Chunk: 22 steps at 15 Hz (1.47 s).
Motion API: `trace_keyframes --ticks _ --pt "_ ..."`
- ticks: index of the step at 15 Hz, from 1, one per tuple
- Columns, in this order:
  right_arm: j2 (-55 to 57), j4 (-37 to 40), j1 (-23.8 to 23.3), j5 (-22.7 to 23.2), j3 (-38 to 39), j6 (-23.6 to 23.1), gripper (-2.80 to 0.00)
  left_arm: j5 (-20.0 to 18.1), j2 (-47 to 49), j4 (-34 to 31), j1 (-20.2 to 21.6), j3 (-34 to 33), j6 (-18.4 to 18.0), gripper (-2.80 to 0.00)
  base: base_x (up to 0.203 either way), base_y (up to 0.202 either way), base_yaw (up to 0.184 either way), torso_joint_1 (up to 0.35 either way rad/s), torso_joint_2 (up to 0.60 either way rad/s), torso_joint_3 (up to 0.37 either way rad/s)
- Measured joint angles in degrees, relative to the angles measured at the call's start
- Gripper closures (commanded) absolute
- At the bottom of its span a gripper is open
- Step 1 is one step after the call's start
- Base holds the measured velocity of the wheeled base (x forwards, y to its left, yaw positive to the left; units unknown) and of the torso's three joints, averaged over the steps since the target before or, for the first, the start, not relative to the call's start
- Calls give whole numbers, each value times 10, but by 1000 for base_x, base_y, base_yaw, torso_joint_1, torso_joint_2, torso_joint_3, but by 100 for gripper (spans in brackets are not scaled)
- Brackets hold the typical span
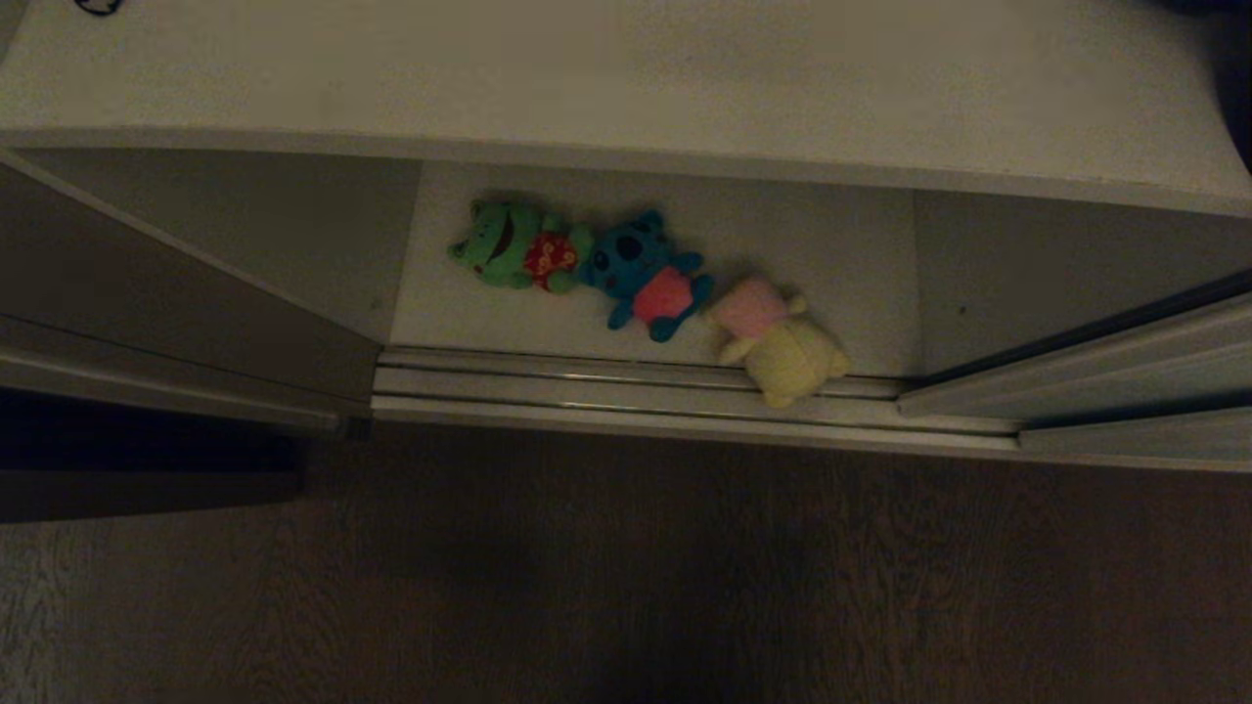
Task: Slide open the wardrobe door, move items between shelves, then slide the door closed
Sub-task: Close the door
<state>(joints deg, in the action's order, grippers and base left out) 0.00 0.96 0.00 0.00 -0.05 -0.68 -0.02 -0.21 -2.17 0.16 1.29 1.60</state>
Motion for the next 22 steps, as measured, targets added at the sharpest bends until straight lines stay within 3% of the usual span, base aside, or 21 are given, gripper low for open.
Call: trace_keyframes --ticks 3,10,22 --pt "0 0 0 0 0 0 0 0 0 0 0 -1 0 0 -33 0 2 1 1 2" --pt "0 0 0 0 0 0 0 0 0 0 0 0 0 0 -181 0 -1 0 4 3" --pt "0 0 0 0 0 0 0 0 1 2 0 -1 0 0 0 0 0 0 0 0"
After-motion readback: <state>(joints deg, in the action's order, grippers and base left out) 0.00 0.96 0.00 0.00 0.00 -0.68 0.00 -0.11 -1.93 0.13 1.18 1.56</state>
